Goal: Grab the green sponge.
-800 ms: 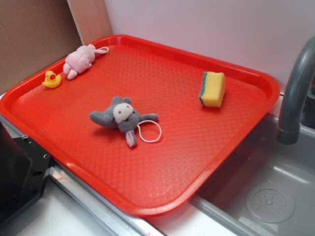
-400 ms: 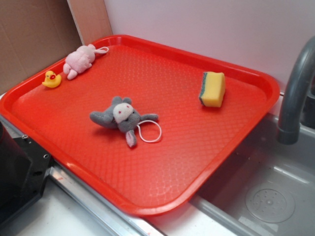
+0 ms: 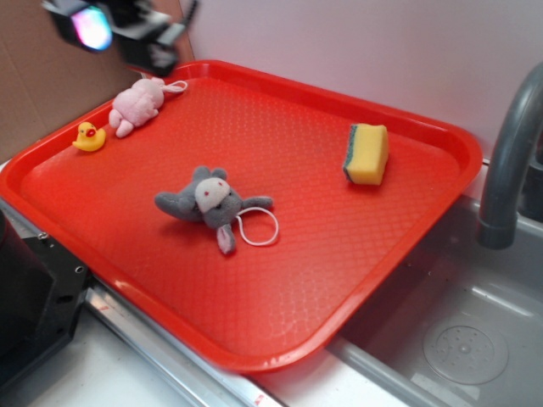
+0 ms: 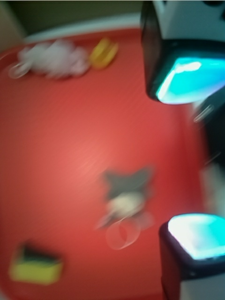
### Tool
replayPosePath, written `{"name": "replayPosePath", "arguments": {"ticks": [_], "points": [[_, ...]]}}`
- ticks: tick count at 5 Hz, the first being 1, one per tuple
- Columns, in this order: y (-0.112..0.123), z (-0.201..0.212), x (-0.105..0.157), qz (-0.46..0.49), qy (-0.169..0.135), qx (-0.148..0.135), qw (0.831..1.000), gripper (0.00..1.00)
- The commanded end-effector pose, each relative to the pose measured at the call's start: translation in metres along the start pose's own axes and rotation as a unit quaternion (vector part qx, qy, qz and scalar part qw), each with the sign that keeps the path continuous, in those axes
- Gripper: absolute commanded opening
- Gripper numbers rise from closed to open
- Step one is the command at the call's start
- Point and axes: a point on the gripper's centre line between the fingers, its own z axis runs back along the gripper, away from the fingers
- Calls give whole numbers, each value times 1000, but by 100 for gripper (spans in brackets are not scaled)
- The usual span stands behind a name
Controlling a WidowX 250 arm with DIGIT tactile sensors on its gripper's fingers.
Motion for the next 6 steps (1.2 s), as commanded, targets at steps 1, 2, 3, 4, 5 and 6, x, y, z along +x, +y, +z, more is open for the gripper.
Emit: {"name": "replayPosePath", "arguments": {"ticks": [1, 2, 3, 4, 5, 6], "points": [[-26, -22, 36, 6, -29, -13, 999, 100], [-26, -22, 36, 6, -29, -13, 999, 100], [-26, -22, 36, 6, -29, -13, 999, 100], [-58, -42, 60, -4, -12, -48, 999, 100], [-79, -50, 81, 63, -50, -69, 994, 100], [-91, -71, 95, 111, -86, -67, 988, 100]]}}
